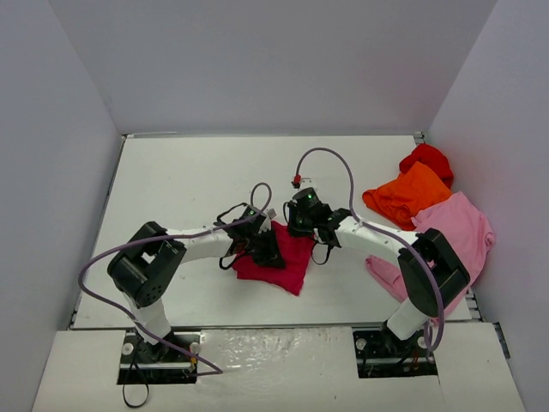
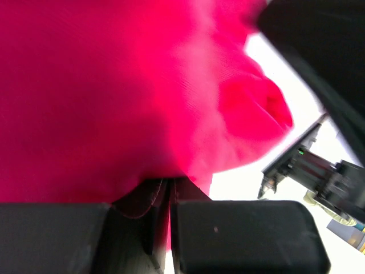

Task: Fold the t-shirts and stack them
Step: Smooth out wrinkles on the folded tshirt

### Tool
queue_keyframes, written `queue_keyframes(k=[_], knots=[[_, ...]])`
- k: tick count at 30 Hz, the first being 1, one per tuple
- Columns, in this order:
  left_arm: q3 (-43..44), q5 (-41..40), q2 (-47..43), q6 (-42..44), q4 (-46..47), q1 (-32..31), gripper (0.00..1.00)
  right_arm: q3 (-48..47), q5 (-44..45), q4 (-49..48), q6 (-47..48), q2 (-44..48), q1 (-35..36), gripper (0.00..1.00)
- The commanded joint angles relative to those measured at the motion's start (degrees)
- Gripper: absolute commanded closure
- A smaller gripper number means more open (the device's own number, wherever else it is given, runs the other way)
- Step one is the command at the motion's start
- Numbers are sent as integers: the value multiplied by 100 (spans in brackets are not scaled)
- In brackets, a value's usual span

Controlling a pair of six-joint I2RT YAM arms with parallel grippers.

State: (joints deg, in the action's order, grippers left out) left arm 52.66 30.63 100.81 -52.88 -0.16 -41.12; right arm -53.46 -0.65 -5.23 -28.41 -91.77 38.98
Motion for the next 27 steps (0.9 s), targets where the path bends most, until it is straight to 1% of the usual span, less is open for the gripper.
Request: queue_keyframes(k=[1, 6, 9, 12, 16, 21, 25, 27], knots=[[373, -101, 77, -12, 468, 26, 100, -144, 54, -80, 16, 84, -31, 100], [379, -178, 158, -47, 495, 10, 100, -241, -439, -171, -206, 126, -5, 100], [370, -209, 170, -47, 511, -10, 100, -147, -692, -302, -446, 118, 207, 100], [337, -237, 186, -32, 458, -8, 100, -92, -614, -329, -534, 34, 476, 100], [291, -319, 201, 61, 321, 7, 100, 47, -393, -397, -486, -165, 534, 100], [154, -155, 137, -47, 535, -1, 100, 58, -94, -436, -270, -446, 323, 100], [94, -180, 34, -65, 552, -1, 100, -211, 287, -443, 25, -701, 91, 100], [57, -190, 6, -66, 545, -1, 100, -492, 401, -438, 168, -898, -127, 100]])
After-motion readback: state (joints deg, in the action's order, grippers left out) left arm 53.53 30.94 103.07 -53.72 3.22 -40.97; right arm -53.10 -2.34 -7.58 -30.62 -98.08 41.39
